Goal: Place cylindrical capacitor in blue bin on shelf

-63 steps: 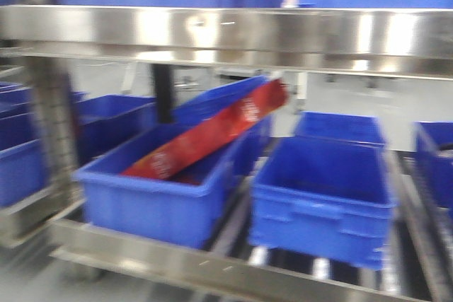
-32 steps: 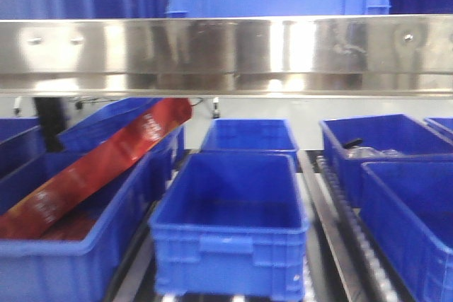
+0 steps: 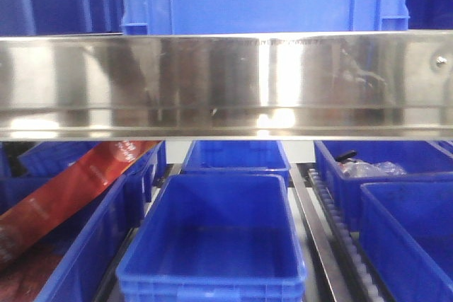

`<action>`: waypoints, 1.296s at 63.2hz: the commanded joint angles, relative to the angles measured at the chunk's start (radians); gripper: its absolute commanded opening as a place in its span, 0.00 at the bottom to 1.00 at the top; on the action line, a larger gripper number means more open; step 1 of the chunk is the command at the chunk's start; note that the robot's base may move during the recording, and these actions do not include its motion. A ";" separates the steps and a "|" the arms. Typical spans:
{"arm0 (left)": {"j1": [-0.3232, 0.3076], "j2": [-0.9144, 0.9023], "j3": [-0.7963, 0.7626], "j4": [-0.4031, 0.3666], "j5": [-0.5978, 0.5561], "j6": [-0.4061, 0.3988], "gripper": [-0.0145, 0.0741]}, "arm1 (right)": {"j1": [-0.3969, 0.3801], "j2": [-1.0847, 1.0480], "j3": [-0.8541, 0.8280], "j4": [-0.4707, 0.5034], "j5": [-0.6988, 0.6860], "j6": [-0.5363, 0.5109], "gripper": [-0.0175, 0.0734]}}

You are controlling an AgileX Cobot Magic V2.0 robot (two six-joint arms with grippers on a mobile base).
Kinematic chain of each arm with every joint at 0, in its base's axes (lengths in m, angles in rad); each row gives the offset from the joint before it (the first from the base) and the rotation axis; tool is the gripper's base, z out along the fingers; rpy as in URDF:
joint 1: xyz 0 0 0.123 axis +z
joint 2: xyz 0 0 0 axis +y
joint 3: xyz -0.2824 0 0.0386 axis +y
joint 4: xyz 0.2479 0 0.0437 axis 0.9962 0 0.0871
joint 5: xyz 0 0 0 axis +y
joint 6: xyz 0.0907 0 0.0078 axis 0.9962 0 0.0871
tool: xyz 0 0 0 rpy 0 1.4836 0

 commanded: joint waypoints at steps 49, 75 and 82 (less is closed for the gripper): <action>-0.002 -0.001 -0.001 -0.008 -0.028 -0.003 0.04 | -0.006 -0.003 -0.001 -0.009 -0.029 0.000 0.01; -0.002 -0.001 -0.001 -0.008 -0.028 -0.003 0.04 | -0.006 -0.003 -0.001 -0.009 -0.029 0.000 0.01; -0.002 -0.001 -0.001 -0.008 -0.032 -0.003 0.04 | -0.006 -0.003 -0.001 -0.009 -0.029 0.000 0.01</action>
